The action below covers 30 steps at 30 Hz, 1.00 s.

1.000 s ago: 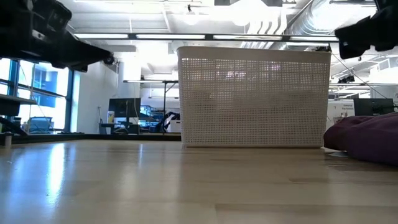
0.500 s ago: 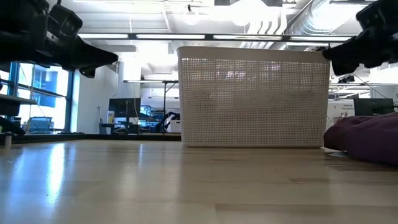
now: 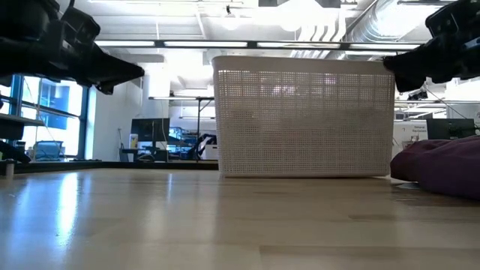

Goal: Pick & place medical supplies in basket/bin
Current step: Return to Home Position

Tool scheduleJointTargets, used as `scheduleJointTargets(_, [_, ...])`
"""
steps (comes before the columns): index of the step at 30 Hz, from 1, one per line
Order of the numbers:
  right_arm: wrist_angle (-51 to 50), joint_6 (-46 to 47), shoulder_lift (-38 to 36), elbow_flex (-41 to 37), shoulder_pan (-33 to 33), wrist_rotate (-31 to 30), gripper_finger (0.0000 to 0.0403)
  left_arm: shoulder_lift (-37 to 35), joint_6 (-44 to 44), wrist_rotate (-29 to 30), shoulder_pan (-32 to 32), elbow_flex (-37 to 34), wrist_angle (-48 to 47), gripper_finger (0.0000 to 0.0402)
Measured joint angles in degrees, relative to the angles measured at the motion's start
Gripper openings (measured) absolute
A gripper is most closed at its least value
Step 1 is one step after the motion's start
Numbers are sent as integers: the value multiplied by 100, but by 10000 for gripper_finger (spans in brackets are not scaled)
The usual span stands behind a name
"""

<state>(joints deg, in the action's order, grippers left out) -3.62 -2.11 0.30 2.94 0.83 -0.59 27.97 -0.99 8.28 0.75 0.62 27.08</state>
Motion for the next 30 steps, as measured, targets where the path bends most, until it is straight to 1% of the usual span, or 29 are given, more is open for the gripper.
scheduleJointTargets(3, [92,107,11,-32,257,401,1,0,3,-23,0,0,23,89])
scheduleJointTargets(6, [541,236,61,-213,449,660,0,0,4,-23,0,0,26,90])
scheduleJointTargets(8, [653,273,168,-236,551,860,0,0,7,-23,0,0,28,90])
scheduleJointTargets(15, [823,521,271,-236,594,1399,0,0,32,-85,0,0,30,91])
scheduleJointTargets(21, [906,521,260,-221,481,1367,0,0,-9,-117,0,0,17,91])
scheduleJointTargets(23, [776,507,266,-236,473,1385,0,0,-7,-117,0,0,19,91])
scheduleJointTargets(26, [726,685,332,-236,444,1461,0,0,-4,-119,0,-1,21,92])
scheduleJointTargets(28, [746,566,334,-236,396,1504,0,0,-4,-118,0,0,21,92])
scheduleJointTargets(30, [805,388,333,-236,384,1379,0,0,-4,-119,0,0,21,92])
